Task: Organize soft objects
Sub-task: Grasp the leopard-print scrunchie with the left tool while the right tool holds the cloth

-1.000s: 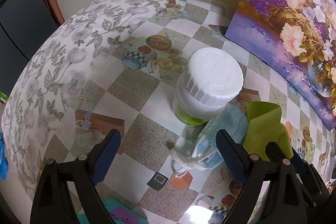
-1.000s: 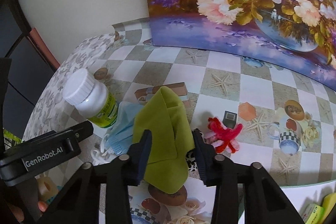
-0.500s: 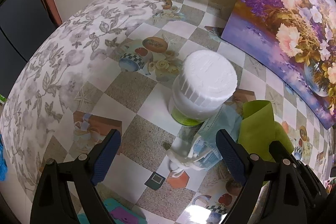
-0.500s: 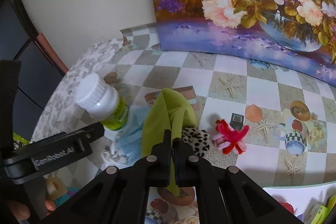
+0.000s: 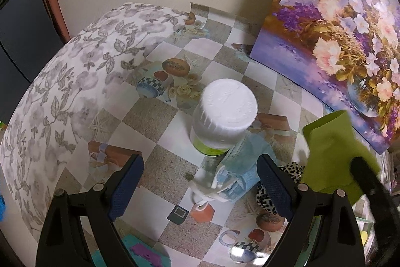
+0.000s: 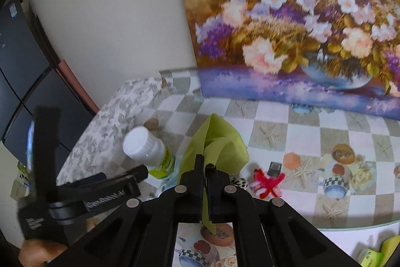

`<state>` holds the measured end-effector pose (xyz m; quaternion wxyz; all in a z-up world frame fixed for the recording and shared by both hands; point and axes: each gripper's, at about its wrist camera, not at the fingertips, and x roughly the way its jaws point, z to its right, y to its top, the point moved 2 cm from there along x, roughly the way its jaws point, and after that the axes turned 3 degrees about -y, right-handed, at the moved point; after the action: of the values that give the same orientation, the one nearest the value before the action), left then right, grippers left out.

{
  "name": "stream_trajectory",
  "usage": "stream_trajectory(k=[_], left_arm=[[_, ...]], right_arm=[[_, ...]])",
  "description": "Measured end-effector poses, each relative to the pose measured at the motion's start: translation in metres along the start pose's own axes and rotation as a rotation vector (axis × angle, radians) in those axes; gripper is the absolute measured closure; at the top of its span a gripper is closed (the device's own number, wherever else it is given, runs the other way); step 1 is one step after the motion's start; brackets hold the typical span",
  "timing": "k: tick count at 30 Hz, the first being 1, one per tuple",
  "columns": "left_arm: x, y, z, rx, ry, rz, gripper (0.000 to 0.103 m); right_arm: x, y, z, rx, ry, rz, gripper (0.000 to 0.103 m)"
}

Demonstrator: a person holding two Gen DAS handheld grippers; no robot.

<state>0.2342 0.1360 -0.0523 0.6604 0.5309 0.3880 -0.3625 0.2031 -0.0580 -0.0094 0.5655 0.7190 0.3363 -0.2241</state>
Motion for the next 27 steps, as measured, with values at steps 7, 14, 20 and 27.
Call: stream_trajectory(k=[7, 14, 20, 27], left_arm=[[-0.002, -0.003, 0.015, 0.028, -0.017, -0.003, 0.011], [-0.001, -0.010, 0.044, 0.099, -0.034, -0.005, 0.011], [0.013, -0.025, 0.078, 0.198, -0.026, -0.040, 0.011], [0.029, -0.046, 0.114, 0.307, 0.014, -0.064, 0.011]], right_arm=[[-0.031, 0.013, 0.020, 0.022, -0.055, 0.055, 0.101], [-0.057, 0.019, 0.064, 0.098, -0.150, 0.061, 0.101], [-0.073, 0.017, 0.103, 0.167, -0.191, 0.062, 0.101], [-0.086, 0.013, 0.132, 0.195, -0.214, 0.053, 0.101]])
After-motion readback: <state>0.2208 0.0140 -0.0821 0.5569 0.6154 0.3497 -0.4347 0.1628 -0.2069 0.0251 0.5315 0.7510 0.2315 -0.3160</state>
